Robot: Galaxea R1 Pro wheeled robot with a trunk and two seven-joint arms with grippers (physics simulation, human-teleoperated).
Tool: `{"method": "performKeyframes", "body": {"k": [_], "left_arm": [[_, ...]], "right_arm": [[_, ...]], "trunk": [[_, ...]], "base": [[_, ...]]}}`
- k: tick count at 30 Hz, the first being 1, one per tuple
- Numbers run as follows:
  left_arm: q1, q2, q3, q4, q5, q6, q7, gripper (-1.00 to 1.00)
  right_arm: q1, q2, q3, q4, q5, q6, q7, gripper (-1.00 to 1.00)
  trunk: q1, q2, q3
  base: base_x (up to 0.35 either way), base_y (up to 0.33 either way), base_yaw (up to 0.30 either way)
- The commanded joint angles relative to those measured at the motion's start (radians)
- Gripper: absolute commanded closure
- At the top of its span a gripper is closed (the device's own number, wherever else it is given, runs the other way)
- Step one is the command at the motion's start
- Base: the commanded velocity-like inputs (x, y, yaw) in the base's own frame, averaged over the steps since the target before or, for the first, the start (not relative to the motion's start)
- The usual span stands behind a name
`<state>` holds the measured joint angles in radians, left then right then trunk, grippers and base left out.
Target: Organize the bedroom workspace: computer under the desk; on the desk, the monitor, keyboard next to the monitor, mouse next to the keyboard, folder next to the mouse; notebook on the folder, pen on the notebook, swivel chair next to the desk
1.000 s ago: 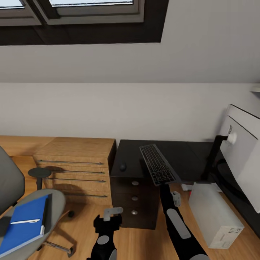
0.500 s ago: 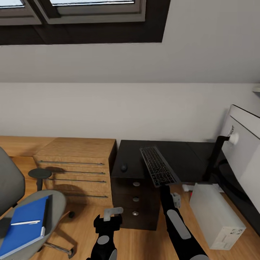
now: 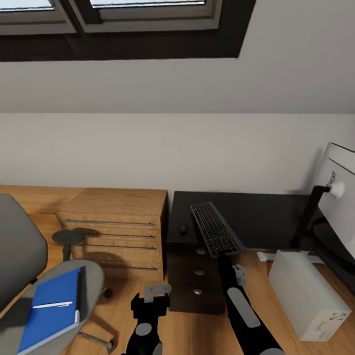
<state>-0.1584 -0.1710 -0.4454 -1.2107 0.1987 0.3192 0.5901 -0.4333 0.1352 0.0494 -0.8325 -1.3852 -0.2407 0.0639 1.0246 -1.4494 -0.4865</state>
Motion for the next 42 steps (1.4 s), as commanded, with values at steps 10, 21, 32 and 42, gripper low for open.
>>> {"method": "performKeyframes", "body": {"k": [10,21,32,42], "left_arm": [[-0.001,0.002,-0.037,-0.029,0.007,0.004,0.011,-1.00],[-0.001,0.002,-0.038,-0.049,0.045,0.006,0.011,-1.00],[-0.001,0.002,-0.038,-0.049,0.047,0.006,0.011,-1.00],[-0.001,0.004,-0.038,-0.047,0.047,0.006,0.011,-1.00]], "right_arm": [[-0.001,-0.001,0.001,0.001,-0.009,-0.006,0.007,1.00],[-0.001,-0.002,-0.002,0.001,-0.009,-0.006,0.006,1.00],[-0.001,-0.002,-0.003,0.001,-0.009,-0.006,0.005,1.00],[-0.001,-0.003,-0.003,0.001,-0.007,-0.008,0.004,1.00]], "trunk": [[0.000,-0.001,-0.001],[0.043,-0.078,-0.035],[0.081,-0.148,-0.067],[0.081,-0.148,-0.067]], "base": [[0.063,0.038,0.000],[0.001,0.000,0.000],[0.000,0.000,0.000],[0.000,0.000,0.000]]}}
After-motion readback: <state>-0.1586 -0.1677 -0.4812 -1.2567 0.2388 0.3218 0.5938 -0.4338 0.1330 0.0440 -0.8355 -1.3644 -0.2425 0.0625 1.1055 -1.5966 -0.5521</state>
